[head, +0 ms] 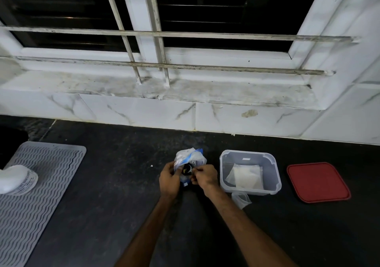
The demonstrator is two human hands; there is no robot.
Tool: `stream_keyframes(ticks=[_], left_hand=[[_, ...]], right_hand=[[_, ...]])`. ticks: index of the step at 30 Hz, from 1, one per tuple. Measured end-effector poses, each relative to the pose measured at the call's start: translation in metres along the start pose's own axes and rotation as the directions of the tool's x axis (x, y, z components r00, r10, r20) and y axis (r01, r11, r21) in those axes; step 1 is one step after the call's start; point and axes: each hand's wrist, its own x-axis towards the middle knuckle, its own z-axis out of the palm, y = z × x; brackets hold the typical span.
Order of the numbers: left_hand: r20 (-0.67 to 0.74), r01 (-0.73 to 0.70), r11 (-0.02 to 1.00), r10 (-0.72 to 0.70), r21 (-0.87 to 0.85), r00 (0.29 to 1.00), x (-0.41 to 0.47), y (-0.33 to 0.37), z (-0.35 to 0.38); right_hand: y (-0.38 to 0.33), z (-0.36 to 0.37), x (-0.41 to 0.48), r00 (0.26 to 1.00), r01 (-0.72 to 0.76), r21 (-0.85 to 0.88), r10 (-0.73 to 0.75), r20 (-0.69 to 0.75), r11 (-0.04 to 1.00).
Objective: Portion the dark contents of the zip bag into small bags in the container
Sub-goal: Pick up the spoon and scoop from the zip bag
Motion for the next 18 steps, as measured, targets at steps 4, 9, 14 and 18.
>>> stream_keyframes(ticks=[4, 9, 14, 18], left_hand=[[-0.043, 0.046, 0.999, -0.046, -0.006, 0.998, 0.0, 0.004, -0.003], [-0.027, 0.045, 0.999, -0.044, 0.018, 0.999, -0.011, 0.003, -0.008], [-0.13, 0.019, 0.999, -0.025, -0.043, 0.991, -0.034, 0.003, -0.015], [-0.372, -0.16, 0.987, 0.159, 0.028, 0.914, -0.081, 0.009, -0.017]], right_hand=[[-0.003, -0.008, -0.006, 0.999, -0.018, 0.061, 0.016, 0.031, 0.998], [-0.008, -0.022, -0.024, 0.995, -0.056, 0.207, 0.037, 0.096, 0.977], [-0.02, -0.038, -0.052, 0.989, -0.064, 0.298, 0.02, 0.148, 0.952], [-0.026, -0.065, -0.073, 0.982, -0.041, 0.352, -0.026, 0.185, 0.935]])
